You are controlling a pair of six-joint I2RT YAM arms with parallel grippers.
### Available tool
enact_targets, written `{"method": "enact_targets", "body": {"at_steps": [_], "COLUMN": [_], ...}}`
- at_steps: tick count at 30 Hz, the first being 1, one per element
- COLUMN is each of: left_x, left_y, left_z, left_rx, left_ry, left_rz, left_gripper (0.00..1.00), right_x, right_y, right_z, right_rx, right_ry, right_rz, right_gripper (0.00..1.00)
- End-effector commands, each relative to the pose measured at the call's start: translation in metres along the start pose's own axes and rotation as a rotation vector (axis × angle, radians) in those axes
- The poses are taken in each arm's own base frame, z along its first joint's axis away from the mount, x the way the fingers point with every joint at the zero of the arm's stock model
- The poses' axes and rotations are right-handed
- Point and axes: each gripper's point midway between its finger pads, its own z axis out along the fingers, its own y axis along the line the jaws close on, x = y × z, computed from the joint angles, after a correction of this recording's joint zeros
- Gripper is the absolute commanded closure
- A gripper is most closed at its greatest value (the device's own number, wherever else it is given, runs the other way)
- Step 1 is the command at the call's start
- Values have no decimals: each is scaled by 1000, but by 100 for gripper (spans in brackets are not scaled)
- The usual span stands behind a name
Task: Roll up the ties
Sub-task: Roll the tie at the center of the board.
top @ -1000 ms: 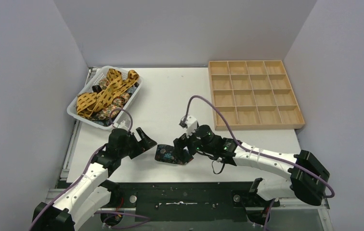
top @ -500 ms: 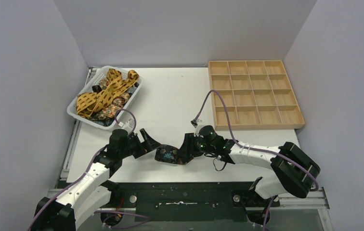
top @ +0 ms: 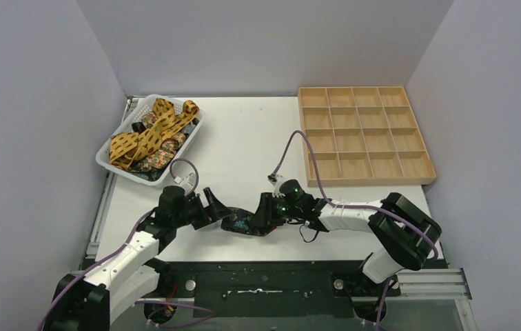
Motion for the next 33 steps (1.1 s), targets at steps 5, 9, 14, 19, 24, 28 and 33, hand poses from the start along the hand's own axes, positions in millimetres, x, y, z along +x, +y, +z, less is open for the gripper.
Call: {"method": "enact_targets", "body": {"at_steps": [5,9,14,19,24,28,33], "left_x": [2,4,6,3,4,3,0], "left_y": [-13,-12,-9,-15,-11,-7,-7], "left_z": [1,3,10,16,18,17,16], "left_rx": [102,110,122,141,121,95,84], "left_ry": [9,14,16,21,23,15,5], "left_rz": [42,38,25,28,23,22,31], "left_gripper": [19,19,19,20,20,20,20], "right_x": [-17,-15,-13,-11,-14,-29,-48], "right_y": [4,-2,-5,-9,-3,14,41], "right_z": [8,12,15,19,15,-1,-14], "right_rx": [-8,-4,4,18,-1,-46,-113], "right_ry": [-18,-2,11,37,25,-46,-121], "right_rz": [49,70,83,95,72,28,-38], "right_gripper": [63,63,63,63,62,53,51]}}
